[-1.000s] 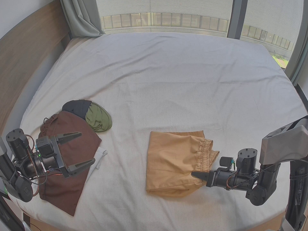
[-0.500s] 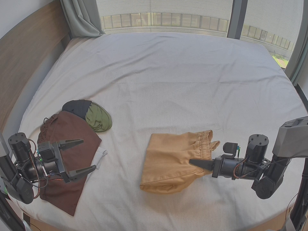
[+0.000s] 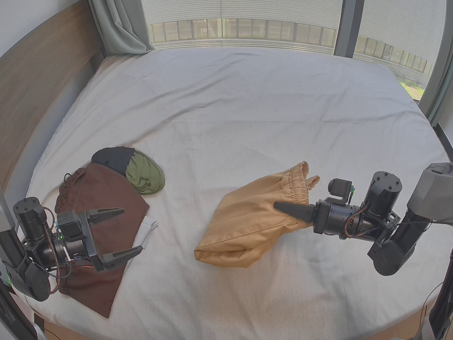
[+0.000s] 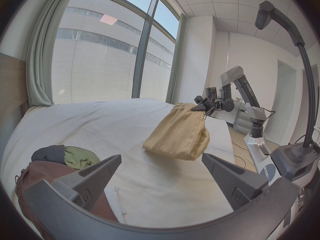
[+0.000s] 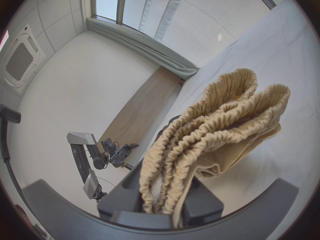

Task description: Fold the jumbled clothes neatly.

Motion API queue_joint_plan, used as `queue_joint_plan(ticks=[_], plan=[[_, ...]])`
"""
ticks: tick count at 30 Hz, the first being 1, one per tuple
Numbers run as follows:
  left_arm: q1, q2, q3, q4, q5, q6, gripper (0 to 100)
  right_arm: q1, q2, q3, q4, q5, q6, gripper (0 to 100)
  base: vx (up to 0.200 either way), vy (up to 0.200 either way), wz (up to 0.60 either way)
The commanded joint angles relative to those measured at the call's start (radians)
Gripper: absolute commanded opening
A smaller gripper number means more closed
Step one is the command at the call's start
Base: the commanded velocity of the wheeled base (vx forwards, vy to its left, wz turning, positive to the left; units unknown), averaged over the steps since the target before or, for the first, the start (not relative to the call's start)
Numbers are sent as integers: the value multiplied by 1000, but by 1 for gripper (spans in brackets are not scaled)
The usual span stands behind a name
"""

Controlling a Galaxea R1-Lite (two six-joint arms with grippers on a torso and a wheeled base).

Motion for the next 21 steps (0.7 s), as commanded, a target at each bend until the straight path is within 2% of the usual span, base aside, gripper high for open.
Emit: queue_joint_plan(ticks=[1,3,4,7,21], plan=[[-1,2,2,0,-1,0,100,-18,-12,-58,-1,28,39,0,0,0,0],[-1,2,2,-1,1,0,100,-21,-12,-65,-1,33,46,0,0,0,0],[-3,2,-1,-1,1,0,100,-30,-12,-98,-1,64,86,0,0,0,0],[-1,2,0,-1,1,0,100,-41,-9,-144,1,85,111,0,0,0,0],[-1,-1,0,-1,1,0,100,-43,2,-216,1,85,154,0,0,0,0]])
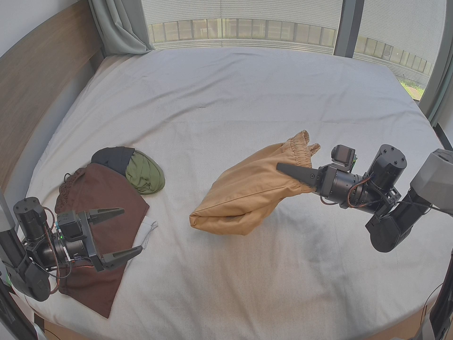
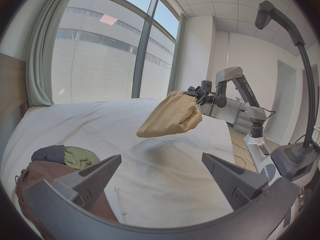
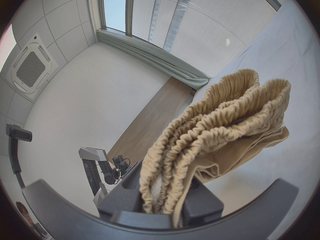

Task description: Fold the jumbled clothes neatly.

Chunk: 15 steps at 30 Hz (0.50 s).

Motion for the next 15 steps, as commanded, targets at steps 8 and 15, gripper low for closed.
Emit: queue_joint_plan(ticks=[8,15], plan=[[-1,2,0,-1,0,-1,100,2,26,-43,0,1,2,0,0,0,0],[-1,4,2,1,0,-1,100,2,100,-142,0,0,25,0,0,0,0]])
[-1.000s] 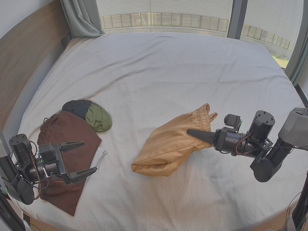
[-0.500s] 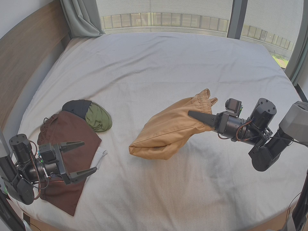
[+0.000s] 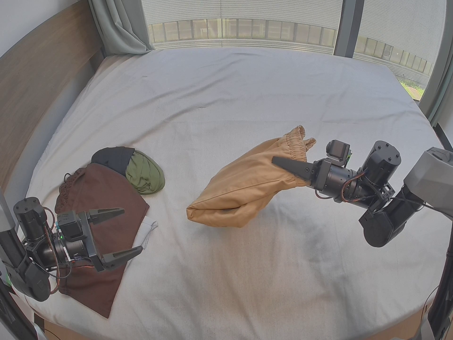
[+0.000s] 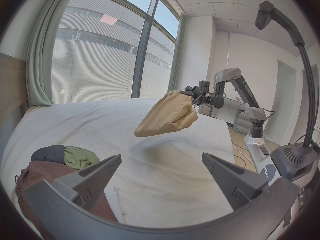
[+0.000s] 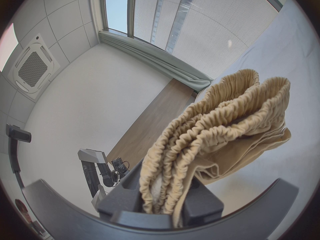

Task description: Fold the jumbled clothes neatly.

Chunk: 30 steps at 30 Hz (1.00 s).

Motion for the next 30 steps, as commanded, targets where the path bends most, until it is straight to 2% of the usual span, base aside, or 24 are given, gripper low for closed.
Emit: queue_joint_plan(ticks=[1,5,17,30], plan=[[1,3,2,1,0,0,100,-2,67,-79,1,-2,9,0,0,0,0],[2,3,0,1,-2,0,100,-3,106,-165,24,-2,23,0,0,0,0],[1,6,2,1,-2,0,100,-13,141,-370,210,-11,25,0,0,0,0],[2,9,0,1,-2,0,100,-13,236,-455,256,-13,23,0,0,0,0]])
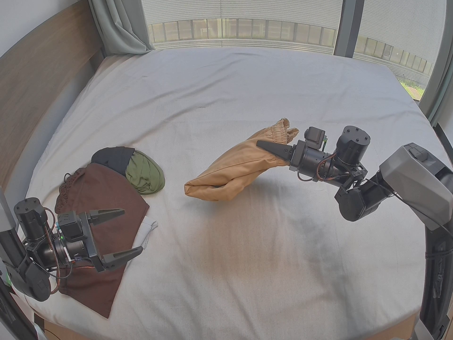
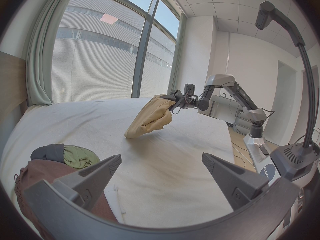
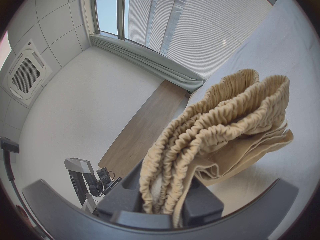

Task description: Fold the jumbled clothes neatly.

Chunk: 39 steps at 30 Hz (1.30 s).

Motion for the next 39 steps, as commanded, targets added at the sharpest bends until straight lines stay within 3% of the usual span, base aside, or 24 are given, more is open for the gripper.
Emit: queue_joint_plan(ticks=[1,17,29,39], plan=[[1,3,0,0,0,0,100,7,32,-24,4,0,0,0,0,0,0],[1,9,2,0,0,-2,100,-1,35,-227,130,-1,1,0,0,0,0],[-1,11,5,0,0,-2,100,1,179,-331,125,-46,26,0,0,0,0],[1,9,8,0,0,-2,100,-7,191,-216,102,-59,23,0,0,0,0]])
